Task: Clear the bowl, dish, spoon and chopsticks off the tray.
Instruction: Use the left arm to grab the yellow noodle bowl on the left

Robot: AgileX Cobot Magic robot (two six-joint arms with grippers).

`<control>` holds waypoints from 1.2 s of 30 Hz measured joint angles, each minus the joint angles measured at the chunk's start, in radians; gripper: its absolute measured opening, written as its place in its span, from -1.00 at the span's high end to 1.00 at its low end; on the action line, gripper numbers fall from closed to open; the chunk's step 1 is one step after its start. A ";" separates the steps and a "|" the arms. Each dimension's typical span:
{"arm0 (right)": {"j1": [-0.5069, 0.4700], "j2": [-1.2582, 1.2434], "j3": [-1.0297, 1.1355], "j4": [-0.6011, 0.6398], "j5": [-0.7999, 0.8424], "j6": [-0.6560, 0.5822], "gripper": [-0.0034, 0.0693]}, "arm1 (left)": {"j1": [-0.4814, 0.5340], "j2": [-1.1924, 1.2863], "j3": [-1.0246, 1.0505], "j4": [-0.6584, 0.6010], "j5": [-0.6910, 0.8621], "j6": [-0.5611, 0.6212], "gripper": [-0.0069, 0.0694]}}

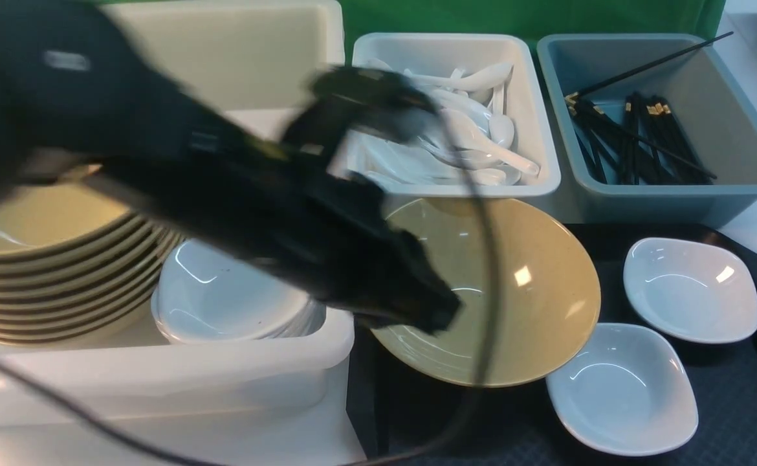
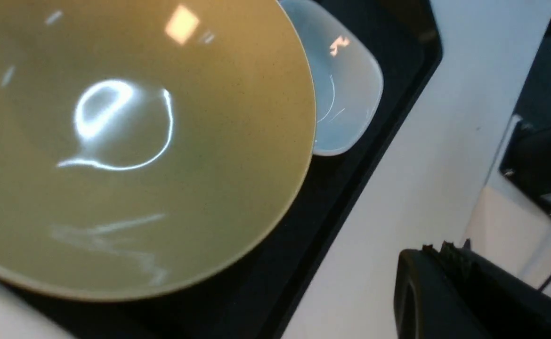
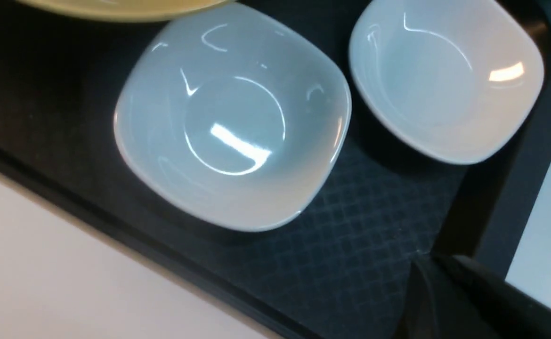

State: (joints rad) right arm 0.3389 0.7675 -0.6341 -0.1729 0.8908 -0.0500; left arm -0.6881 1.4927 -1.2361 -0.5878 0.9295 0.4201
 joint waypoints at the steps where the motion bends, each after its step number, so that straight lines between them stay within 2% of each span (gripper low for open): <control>1: 0.000 0.000 0.006 -0.001 -0.008 0.003 0.82 | -0.024 0.046 -0.044 0.044 -0.001 -0.026 0.82; 6: 0.000 0.000 0.044 -0.007 -0.091 0.013 0.82 | -0.111 0.282 -0.244 0.247 0.044 -0.115 0.82; 11: 0.000 0.000 0.045 -0.008 -0.112 0.027 0.81 | -0.130 0.398 -0.331 0.359 0.042 -0.162 0.82; 16: 0.000 0.000 0.045 -0.009 -0.119 0.027 0.81 | -0.132 0.457 -0.343 0.344 0.027 -0.165 0.82; 23: 0.000 0.000 0.045 -0.011 -0.122 0.035 0.80 | -0.168 0.507 -0.347 0.088 0.019 -0.054 0.82; 27: 0.000 0.000 0.045 -0.014 -0.123 0.050 0.79 | -0.186 0.507 -0.372 0.010 0.038 -0.022 0.82; 32: 0.000 0.000 0.045 -0.014 -0.124 0.050 0.79 | -0.177 0.501 -0.464 0.080 0.120 -0.047 0.82; 34: 0.000 0.000 0.045 -0.015 -0.124 0.050 0.79 | -0.155 0.485 -0.531 0.225 0.191 -0.133 0.81; 36: 0.000 0.000 0.045 -0.015 -0.124 0.050 0.79 | -0.138 0.474 -0.561 0.311 0.248 -0.176 0.77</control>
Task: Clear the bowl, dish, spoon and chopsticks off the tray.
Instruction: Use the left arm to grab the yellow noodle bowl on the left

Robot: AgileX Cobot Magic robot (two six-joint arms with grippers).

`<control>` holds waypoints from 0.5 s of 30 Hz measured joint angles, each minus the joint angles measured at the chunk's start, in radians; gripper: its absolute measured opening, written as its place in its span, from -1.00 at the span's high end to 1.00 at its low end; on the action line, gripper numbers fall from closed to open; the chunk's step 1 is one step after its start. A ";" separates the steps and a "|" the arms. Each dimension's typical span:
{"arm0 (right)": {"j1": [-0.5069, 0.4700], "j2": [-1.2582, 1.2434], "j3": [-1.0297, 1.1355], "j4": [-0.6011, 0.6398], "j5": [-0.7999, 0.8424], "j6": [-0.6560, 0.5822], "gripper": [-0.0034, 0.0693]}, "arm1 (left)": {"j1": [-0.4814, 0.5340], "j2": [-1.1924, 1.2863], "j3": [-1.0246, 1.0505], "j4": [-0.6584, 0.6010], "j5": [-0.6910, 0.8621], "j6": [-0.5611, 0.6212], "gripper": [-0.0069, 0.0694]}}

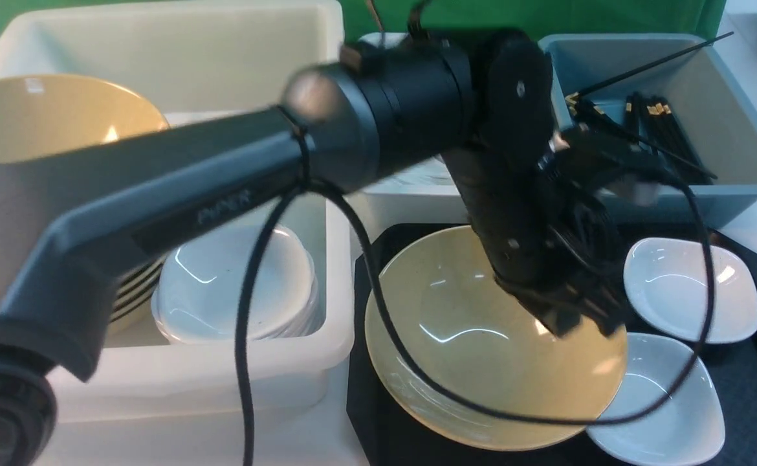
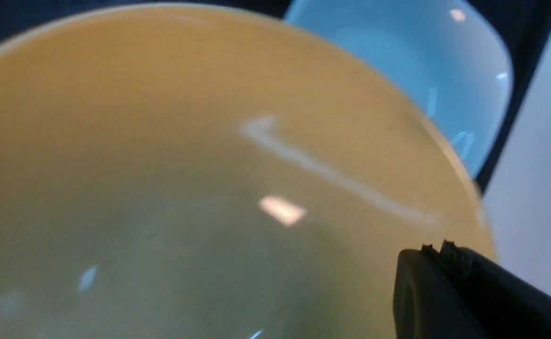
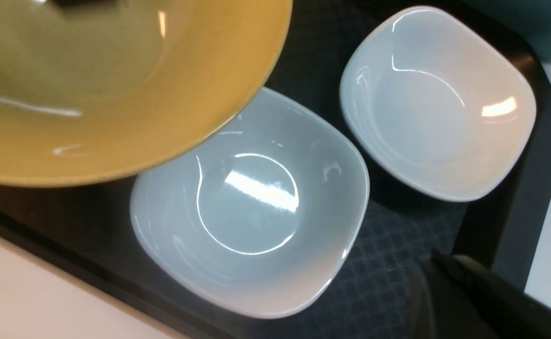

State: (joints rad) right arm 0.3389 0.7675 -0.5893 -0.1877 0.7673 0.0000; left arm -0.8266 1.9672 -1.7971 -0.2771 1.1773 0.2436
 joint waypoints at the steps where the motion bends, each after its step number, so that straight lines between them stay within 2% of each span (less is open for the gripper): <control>1: 0.000 0.000 0.000 0.000 0.000 0.000 0.79 | 0.003 -0.002 -0.008 0.021 0.005 -0.008 0.76; 2: 0.000 0.000 0.000 0.000 0.000 0.000 0.78 | 0.019 -0.007 -0.017 0.103 0.036 -0.039 0.67; 4: 0.000 0.000 0.000 0.000 0.000 0.000 0.78 | 0.027 -0.009 -0.017 0.150 0.044 -0.053 0.60; 5: 0.000 0.000 0.000 0.000 0.000 0.000 0.78 | 0.040 -0.008 -0.017 0.201 0.053 -0.070 0.42; 7: 0.000 0.000 0.000 0.000 0.000 0.000 0.78 | 0.055 -0.002 -0.017 0.250 0.055 -0.090 0.20; 8: 0.000 0.000 0.000 0.000 0.000 0.000 0.78 | 0.061 0.003 -0.017 0.259 0.056 -0.099 0.09; 9: 0.000 0.000 0.000 0.000 0.000 0.000 0.78 | 0.062 0.003 -0.017 0.261 0.056 -0.099 0.09; 10: 0.000 0.000 0.000 0.000 0.000 0.000 0.78 | 0.067 0.009 -0.017 0.266 0.056 -0.106 0.01; 12: 0.000 0.000 0.000 0.000 0.000 0.000 0.78 | 0.088 0.035 -0.017 0.277 0.056 -0.112 -0.23; 15: 0.000 0.000 0.000 0.000 0.000 0.006 0.78 | 0.108 0.067 -0.017 0.304 0.053 -0.130 -0.36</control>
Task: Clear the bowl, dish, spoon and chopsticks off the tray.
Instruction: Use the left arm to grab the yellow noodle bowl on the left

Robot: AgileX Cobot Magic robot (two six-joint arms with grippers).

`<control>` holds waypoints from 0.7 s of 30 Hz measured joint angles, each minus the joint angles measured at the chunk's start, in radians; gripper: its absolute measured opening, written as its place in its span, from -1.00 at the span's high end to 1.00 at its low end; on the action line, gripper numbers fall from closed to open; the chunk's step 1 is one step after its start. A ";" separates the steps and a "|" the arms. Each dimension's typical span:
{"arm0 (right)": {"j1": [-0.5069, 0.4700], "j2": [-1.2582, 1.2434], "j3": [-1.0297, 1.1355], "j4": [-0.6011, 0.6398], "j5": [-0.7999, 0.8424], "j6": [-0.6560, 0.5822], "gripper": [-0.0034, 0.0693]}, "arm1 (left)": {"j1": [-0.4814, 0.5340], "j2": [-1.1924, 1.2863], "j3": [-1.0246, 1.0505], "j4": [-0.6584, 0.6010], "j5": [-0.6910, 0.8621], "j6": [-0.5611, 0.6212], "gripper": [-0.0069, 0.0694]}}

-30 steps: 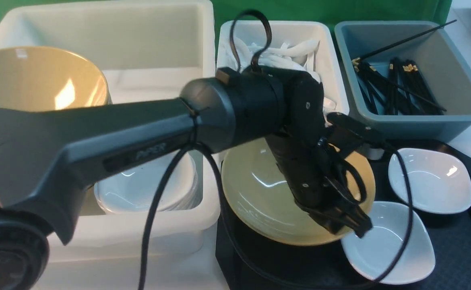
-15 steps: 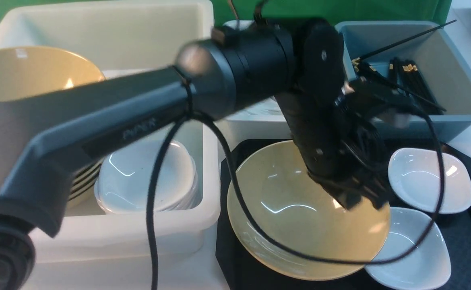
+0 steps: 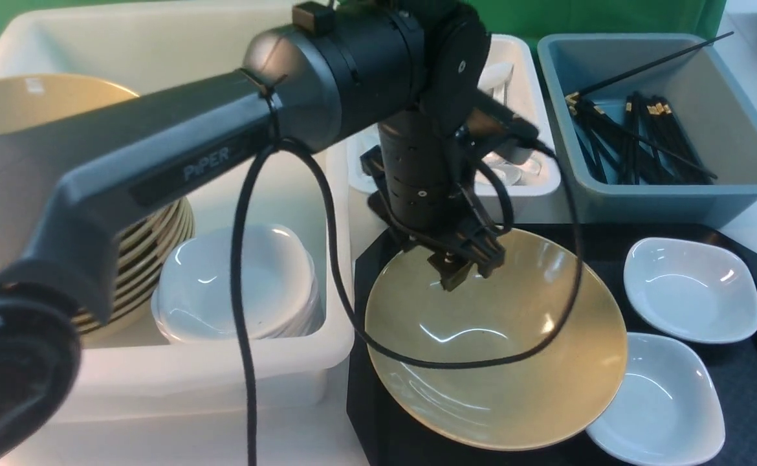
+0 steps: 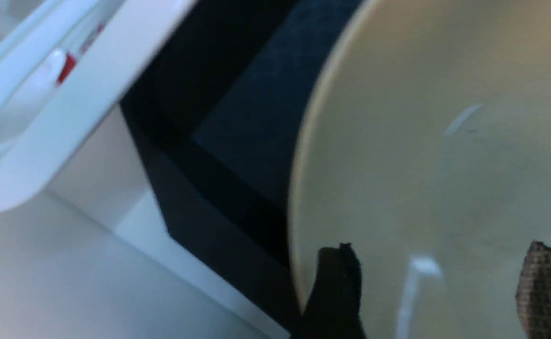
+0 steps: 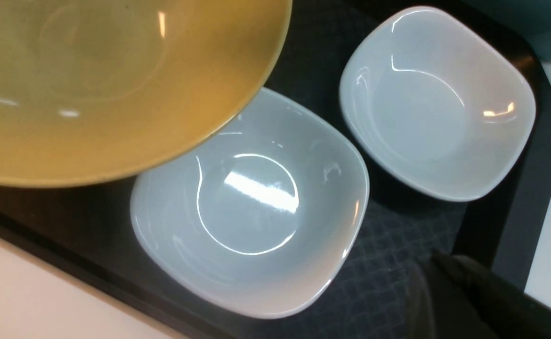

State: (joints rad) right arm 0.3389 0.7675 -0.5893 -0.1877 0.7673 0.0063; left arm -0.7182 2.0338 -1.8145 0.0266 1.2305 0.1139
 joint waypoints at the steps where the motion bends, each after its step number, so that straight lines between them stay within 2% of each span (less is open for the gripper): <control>1: 0.000 0.000 0.000 0.000 0.000 0.001 0.78 | 0.010 0.012 0.000 0.010 -0.003 -0.013 -0.38; 8: 0.000 0.000 0.000 0.000 0.000 0.002 0.78 | 0.033 0.063 -0.006 -0.002 -0.025 -0.045 -0.35; 13: 0.000 0.000 0.000 0.000 0.000 0.004 0.78 | 0.034 0.100 -0.006 -0.050 -0.016 -0.031 0.02; 17: 0.000 0.000 0.000 0.000 0.000 0.004 0.78 | 0.040 0.110 -0.007 -0.092 -0.028 0.001 0.47; 21: 0.000 0.000 0.000 0.000 0.000 0.004 0.78 | 0.042 0.096 -0.008 -0.164 -0.038 0.039 0.62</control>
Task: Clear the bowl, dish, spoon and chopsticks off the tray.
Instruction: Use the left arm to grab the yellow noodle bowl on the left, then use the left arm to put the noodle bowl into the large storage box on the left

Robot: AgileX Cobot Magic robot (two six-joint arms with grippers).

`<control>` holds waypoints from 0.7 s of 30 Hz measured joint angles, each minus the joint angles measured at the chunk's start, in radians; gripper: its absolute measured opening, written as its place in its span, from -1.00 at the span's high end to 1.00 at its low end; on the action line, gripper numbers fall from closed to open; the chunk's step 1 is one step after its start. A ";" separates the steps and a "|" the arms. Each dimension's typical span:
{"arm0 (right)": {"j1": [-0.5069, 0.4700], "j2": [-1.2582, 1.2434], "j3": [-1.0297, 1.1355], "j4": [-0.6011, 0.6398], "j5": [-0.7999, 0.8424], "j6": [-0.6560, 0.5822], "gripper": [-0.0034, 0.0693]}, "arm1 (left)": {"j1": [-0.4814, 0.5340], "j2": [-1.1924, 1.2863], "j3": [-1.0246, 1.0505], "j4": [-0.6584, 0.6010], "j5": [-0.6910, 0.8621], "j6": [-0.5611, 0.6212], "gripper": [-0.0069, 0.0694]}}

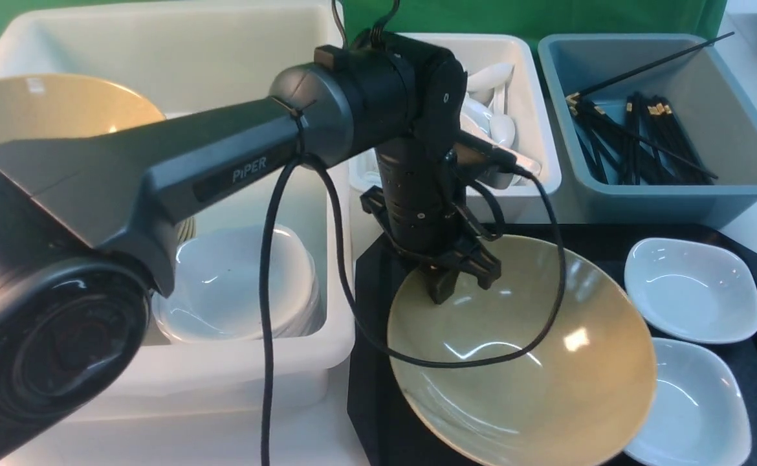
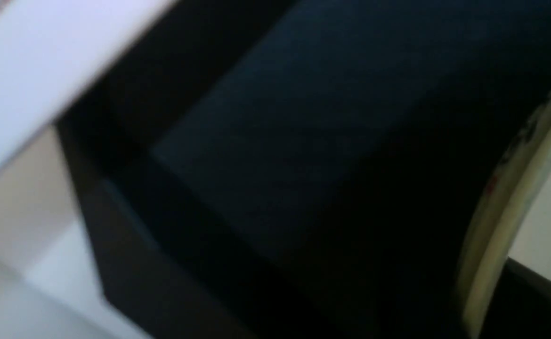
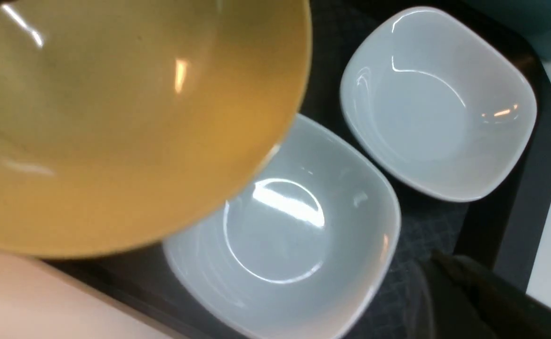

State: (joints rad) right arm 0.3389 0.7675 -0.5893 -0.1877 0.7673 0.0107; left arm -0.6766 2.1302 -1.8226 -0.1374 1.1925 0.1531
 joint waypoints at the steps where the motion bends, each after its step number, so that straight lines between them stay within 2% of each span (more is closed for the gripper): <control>1: 0.000 0.000 0.000 0.000 0.000 0.000 0.78 | 0.000 -0.005 0.000 -0.028 -0.002 0.015 0.66; 5: 0.000 0.000 0.000 0.000 0.000 0.000 0.78 | 0.005 -0.032 0.000 -0.101 -0.001 0.054 0.78; 11: 0.000 0.000 0.000 0.000 0.000 0.000 0.78 | 0.034 -0.118 0.002 -0.175 -0.006 0.116 0.81; 14: 0.000 0.000 0.000 -0.001 0.000 0.000 0.78 | 0.064 -0.172 0.002 -0.197 -0.019 0.135 0.81; 21: 0.000 0.000 0.000 -0.002 0.000 0.000 0.78 | 0.175 -0.295 0.003 -0.344 -0.030 0.205 0.81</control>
State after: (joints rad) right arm 0.3389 0.7675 -0.5893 -0.1901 0.7670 0.0107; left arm -0.5011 1.8353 -1.8197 -0.4814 1.1624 0.3581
